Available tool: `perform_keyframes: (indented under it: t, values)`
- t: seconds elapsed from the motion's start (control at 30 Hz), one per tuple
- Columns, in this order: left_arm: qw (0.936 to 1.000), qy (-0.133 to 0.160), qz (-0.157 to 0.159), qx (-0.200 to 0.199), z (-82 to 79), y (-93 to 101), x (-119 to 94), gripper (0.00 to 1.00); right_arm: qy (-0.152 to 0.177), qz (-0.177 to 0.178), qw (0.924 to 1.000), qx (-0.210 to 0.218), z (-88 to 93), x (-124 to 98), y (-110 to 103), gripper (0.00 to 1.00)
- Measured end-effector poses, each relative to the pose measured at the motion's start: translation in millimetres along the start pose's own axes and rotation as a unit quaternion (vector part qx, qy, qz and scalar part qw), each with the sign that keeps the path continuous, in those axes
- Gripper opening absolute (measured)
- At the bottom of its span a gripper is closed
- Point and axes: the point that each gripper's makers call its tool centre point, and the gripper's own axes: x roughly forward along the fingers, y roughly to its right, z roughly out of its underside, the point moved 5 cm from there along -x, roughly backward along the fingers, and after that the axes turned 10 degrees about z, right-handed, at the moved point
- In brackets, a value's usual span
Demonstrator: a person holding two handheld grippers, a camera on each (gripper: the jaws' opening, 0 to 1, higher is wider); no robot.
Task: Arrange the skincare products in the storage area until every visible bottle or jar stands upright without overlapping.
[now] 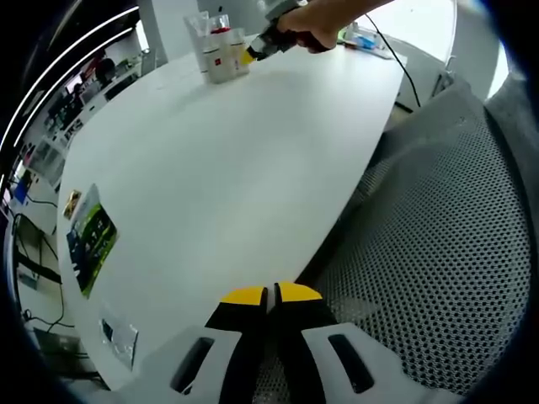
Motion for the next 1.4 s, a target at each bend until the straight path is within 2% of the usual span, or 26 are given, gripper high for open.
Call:
perform_keyframes:
  t: [0.1, 0.2, 0.37, 0.5, 0.6, 0.67, 0.7, 0.77, 0.83, 0.87, 0.93, 1.0, 1.23, 1.27, 1.33, 1.4]
  values:
    - [1.0, 0.0, 0.0, 0.001, 0.0, 0.0, 0, 0.0, 0.016, -0.02, 0.9996, -0.012, -12.8, 1, 1, 0.32]
    - [1.0, -0.001, 0.0, 0.001, 0.1, -0.1, 0, 0.0, 0.016, -0.028, 0.9994, -0.016, -15.9, 1, -3, 0.28]
    - [1.0, 0.001, -0.002, 0.003, -0.4, -0.4, -1, 0.0, 0.003, -0.046, 0.999, 0.002, -10.0, -5, -15, 0.21]
    - [1.0, 0.001, -0.001, 0.004, -0.6, 0.0, -1, 0.0, 0.002, -0.054, 0.9985, -0.004, -6.1, -10, -22, 0.19]
    - [1.0, 0.0, 0.001, 0.006, -0.6, 0.5, 0, 0.0, -0.028, -0.087, 0.9958, 0.01, 2.1, -14, -29, 0.11]
    - [1.0, 0.0, 0.001, 0.006, -0.7, 0.8, 0, 0.0, -0.021, -0.092, 0.9955, -0.003, 2.9, -19, -29, 0.05]
    - [1.0, 0.0, 0.001, 0.007, -0.9, 0.7, 0, 0.0, -0.014, -0.079, 0.9965, -0.024, 2.7, -19, -24, 0.06]
    - [1.0, -0.001, 0.002, 0.007, -0.6, 1.1, 0, 0.0, -0.014, -0.049, 0.9979, -0.04, 2.3, -17, -13, 0.17]
    - [1.0, -0.001, 0.002, 0.008, -0.6, 1.0, 0, 0.0, -0.008, -0.043, 0.9983, -0.037, -3.1, -13, -6, 0.34]
    - [1.0, -0.001, 0.002, 0.008, -0.6, 1.1, 0, 0.0, -0.007, -0.043, 0.9983, -0.037, -4.7, -13, -4, 0.36]
    - [1.0, -0.002, 0.002, 0.009, -0.5, 1.1, 0, 0.0, 0.007, -0.062, 0.9969, -0.049, -15.7, -10, -3, 0.33]
    - [1.0, -0.002, 0.003, 0.008, -0.5, 1.2, 0, 0.0, 0.01, -0.07, 0.9939, -0.084, -23.7, -5, 0, 0.32]
    - [0.9999, -0.004, 0.005, 0.01, -0.3, 1.7, 1, 0.0, 0.011, -0.108, 0.9895, -0.095, -39.2, 7, -6, 0.34]
    - [0.9999, -0.004, 0.005, 0.01, -0.4, 1.8, 1, 0.0, 0.013, -0.112, 0.9889, -0.097, -40.0, 8, -9, 0.33]
    - [0.9999, -0.004, 0.005, 0.01, -0.4, 1.8, 1, 0.0, 0.01, -0.115, 0.9882, -0.101, -39.9, 8, -11, 0.22]
    - [0.9999, -0.004, 0.005, 0.01, -0.4, 1.7, 1, 0.0, 0.011, -0.114, 0.9886, -0.098, -38.9, 9, -13, 0.19]
